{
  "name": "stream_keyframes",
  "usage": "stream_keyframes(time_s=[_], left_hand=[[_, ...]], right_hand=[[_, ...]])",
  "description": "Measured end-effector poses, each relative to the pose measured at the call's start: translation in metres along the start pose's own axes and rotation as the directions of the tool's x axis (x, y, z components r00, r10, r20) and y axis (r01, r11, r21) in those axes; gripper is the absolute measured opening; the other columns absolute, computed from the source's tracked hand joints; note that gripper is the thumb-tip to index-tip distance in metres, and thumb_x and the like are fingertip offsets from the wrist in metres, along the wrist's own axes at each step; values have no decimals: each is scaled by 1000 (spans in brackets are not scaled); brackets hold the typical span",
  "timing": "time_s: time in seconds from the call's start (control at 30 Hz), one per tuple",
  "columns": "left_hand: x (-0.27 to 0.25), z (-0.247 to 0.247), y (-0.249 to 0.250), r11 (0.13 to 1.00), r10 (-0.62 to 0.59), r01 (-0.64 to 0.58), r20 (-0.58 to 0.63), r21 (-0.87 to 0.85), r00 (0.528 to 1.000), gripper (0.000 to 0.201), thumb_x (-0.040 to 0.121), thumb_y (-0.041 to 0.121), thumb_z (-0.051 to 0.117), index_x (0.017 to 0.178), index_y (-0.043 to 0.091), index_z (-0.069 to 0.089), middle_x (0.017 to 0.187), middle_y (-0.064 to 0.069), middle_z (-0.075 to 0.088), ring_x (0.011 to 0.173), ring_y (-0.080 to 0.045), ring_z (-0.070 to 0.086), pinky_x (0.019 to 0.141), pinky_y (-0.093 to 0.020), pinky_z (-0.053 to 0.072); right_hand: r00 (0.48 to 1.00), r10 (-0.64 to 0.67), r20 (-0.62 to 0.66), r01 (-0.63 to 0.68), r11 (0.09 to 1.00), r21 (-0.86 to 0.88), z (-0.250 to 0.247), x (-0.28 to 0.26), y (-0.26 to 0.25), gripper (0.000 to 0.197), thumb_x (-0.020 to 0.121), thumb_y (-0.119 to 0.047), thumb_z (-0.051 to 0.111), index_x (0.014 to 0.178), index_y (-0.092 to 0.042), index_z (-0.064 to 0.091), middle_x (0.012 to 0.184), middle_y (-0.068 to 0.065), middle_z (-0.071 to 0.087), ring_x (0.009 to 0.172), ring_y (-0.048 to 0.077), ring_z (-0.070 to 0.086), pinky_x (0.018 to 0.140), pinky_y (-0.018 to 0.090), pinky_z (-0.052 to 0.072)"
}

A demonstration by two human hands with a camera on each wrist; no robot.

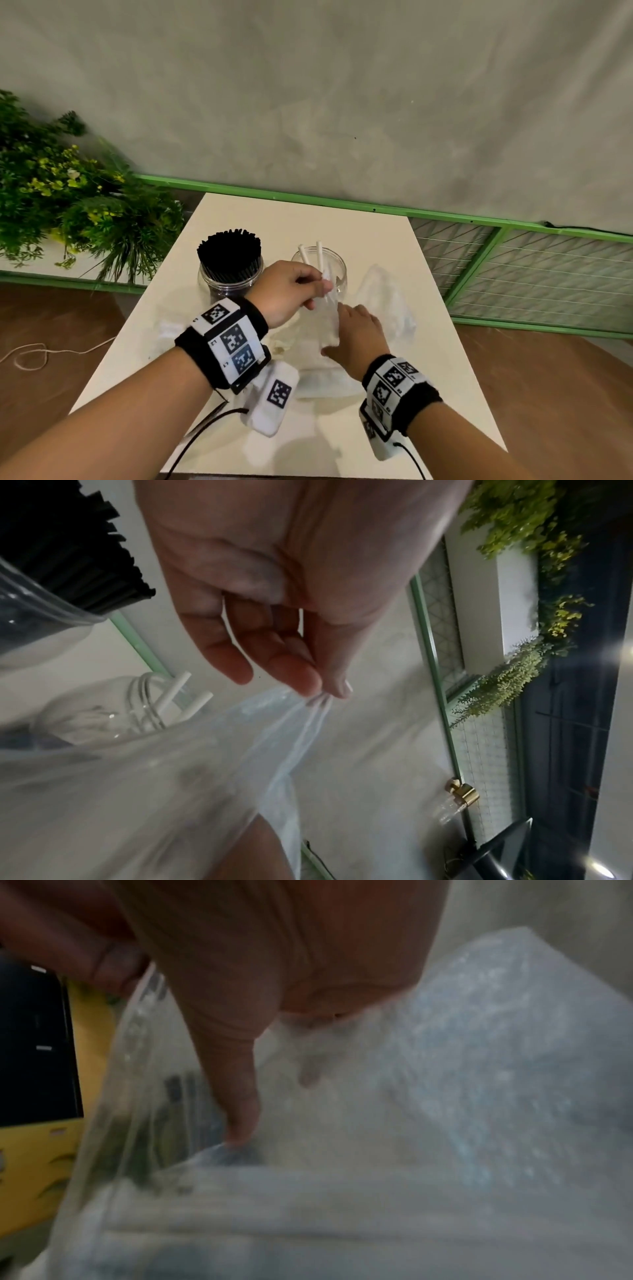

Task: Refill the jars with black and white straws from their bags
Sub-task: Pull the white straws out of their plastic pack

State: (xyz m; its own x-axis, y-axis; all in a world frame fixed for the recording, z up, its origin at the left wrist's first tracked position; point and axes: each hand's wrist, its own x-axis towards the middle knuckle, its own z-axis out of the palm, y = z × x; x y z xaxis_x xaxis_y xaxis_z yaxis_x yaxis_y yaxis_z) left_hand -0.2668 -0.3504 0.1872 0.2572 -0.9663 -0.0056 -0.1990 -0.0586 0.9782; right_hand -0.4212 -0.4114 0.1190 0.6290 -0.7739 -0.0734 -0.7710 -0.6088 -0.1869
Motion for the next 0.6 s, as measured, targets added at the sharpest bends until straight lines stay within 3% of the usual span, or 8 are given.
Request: stream_keyframes(time_s=[0.07, 0.13, 0.17, 0.23, 0.3, 0.4, 0.5, 0.6], left_hand=[[-4, 2, -6, 999, 0, 0, 11, 45, 1000, 15, 83, 19, 71, 74, 6, 69, 60, -3, 59, 56, -15, 55, 67, -31, 46], [-8, 0, -9, 998, 18, -17, -12, 53, 1000, 7, 83, 19, 71, 83, 12, 70, 67, -1, 61, 57, -9, 56, 64, -24, 44], [-11, -3, -12, 1000, 20, -19, -33, 25, 999, 9, 83, 17, 71, 91, 15, 69, 74, 0, 63, 56, -4, 55, 62, -19, 43], [-16, -12, -24, 1000, 0, 1, -62, 14, 998, 31, 76, 24, 76, 103, 23, 62, 90, 3, 62, 62, 2, 54, 64, -13, 43], [-23, -17, -40, 985, -57, 58, -9, 164, 998, 51, 65, 35, 81, 109, 26, 56, 99, 7, 58, 74, 0, 53, 71, -14, 44], [-37, -5, -61, 895, -56, 22, 63, 446, 996, 60, 67, 36, 83, 119, 27, 54, 109, 8, 52, 91, -1, 53, 77, -9, 41], [-37, 7, -71, 810, 140, -90, -42, 579, 989, 36, 73, 31, 78, 106, 27, 65, 107, 9, 49, 102, -9, 50, 93, -23, 43], [-34, 6, -65, 760, 331, -195, -111, 620, 937, 11, 75, 21, 73, 81, 27, 67, 98, 9, 51, 98, -13, 46, 88, -34, 45]], right_hand=[[996, 25, 88, -26, 1000, 6, -1, 2, -3, 25, 90, -35, 58, 106, -16, 55, 103, 5, 60, 105, 28, 50, 84, 34, 41], [987, 40, 153, -53, 995, 85, 2, 6, 3, 21, 95, -27, 49, 77, -16, 50, 87, 8, 58, 96, 32, 53, 73, 34, 40], [987, 51, 150, -74, 985, 155, 4, 7, 8, 23, 94, -27, 49, 74, -17, 51, 87, 10, 59, 93, 32, 54, 73, 34, 41], [994, 81, 71, -102, 927, 361, 1, 7, 20, 20, 93, -26, 55, 87, -9, 63, 96, 10, 63, 91, 28, 58, 79, 33, 46], [992, 121, 34, -119, 820, 559, -6, 3, 28, 15, 94, -16, 55, 93, -6, 67, 97, 8, 64, 90, 23, 58, 82, 28, 43], [984, 171, 50, -146, 614, 776, -15, -1, 35, 13, 93, -13, 57, 84, -15, 67, 93, 2, 68, 94, 20, 62, 88, 30, 46], [988, 148, 35, -114, 569, 814, -17, -4, 32, 24, 92, -7, 55, 76, -21, 67, 89, 0, 69, 91, 16, 63, 86, 27, 46], [983, 180, -27, -58, 450, 891, -22, -7, 28, 33, 90, 0, 52, 71, -22, 67, 85, 1, 69, 87, 16, 62, 84, 29, 46]])
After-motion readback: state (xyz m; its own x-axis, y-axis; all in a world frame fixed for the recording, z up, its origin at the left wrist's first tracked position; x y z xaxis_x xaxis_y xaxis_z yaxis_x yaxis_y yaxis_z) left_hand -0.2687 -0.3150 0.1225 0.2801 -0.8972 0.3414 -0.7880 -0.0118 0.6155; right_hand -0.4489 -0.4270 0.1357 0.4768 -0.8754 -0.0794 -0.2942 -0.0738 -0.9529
